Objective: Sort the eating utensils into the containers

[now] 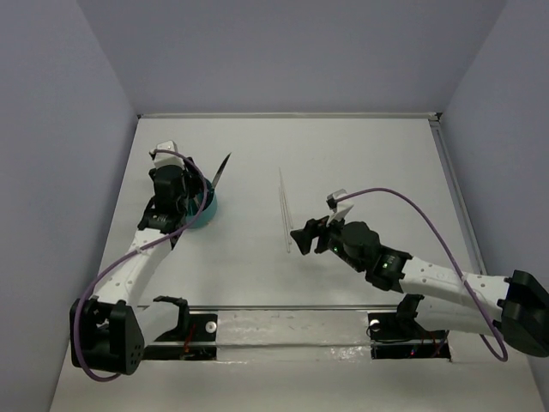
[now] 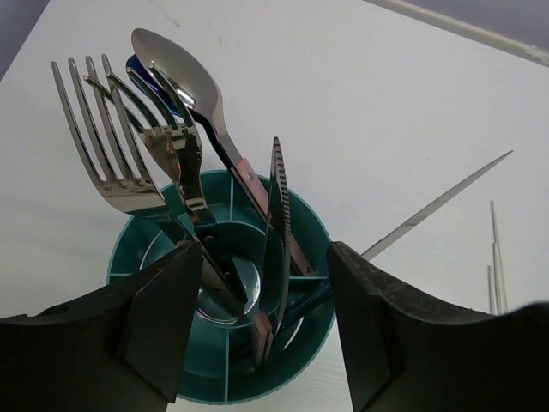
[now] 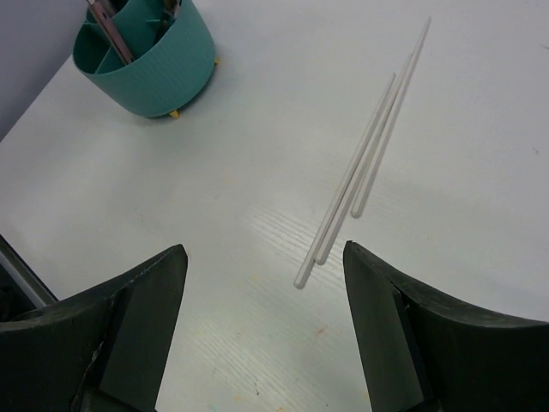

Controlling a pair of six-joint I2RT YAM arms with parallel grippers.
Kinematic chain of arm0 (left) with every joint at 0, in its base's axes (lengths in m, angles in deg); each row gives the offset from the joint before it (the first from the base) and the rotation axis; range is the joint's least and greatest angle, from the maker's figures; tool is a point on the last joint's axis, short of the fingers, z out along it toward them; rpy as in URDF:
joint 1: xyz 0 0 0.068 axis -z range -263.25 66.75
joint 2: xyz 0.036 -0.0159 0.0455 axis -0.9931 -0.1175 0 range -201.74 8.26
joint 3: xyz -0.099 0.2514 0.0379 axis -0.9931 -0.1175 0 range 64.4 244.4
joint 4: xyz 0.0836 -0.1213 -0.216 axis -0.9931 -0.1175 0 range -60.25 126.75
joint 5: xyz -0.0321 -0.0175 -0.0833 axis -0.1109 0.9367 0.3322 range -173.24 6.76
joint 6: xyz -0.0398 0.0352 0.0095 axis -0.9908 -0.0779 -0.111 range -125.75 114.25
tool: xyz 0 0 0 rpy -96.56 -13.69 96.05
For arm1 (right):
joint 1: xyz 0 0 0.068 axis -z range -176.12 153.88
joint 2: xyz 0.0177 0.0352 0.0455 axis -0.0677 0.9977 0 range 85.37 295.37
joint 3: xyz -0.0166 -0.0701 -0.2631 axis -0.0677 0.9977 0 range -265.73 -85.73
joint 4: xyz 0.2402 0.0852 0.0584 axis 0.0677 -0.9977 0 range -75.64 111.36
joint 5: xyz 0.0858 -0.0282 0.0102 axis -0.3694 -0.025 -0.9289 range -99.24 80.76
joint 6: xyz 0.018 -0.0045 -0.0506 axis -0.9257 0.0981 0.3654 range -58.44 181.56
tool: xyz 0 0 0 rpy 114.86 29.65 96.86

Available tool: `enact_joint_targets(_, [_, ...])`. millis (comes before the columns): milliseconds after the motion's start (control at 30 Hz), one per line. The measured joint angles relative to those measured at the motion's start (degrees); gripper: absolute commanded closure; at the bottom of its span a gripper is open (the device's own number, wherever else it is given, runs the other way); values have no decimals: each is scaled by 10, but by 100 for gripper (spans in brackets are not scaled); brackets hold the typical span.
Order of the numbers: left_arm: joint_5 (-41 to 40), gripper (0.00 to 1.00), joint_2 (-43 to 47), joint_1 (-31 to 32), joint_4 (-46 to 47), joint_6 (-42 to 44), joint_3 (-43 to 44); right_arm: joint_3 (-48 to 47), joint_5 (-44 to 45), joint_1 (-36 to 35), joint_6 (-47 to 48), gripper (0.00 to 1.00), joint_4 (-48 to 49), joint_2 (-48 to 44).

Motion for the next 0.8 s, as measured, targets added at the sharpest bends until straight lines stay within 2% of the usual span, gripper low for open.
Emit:
enact_joint_targets(100, [7, 38, 17, 0, 0, -4, 0, -4, 3, 0, -1, 22, -8, 14])
enact_joint_targets(200, [15, 33, 47, 0, 1, -9, 0, -9, 5, 0, -2, 26, -11, 35])
enact_joint_targets(400, [49, 25, 89, 0, 7, -16, 0, -47, 12, 0, -15, 49, -45, 101])
enact_joint_targets(433, [57, 24, 94, 1, 7, -18, 0, -59, 14, 1, -17, 57, -54, 116])
enact_joint_targets(533, [79, 22, 110, 4, 6, -22, 0, -88, 16, 8, -25, 69, -79, 156])
enact_joint_targets(800, [122, 15, 227, 5, 6, -35, 0, -196, 16, 30, -45, 73, -169, 302])
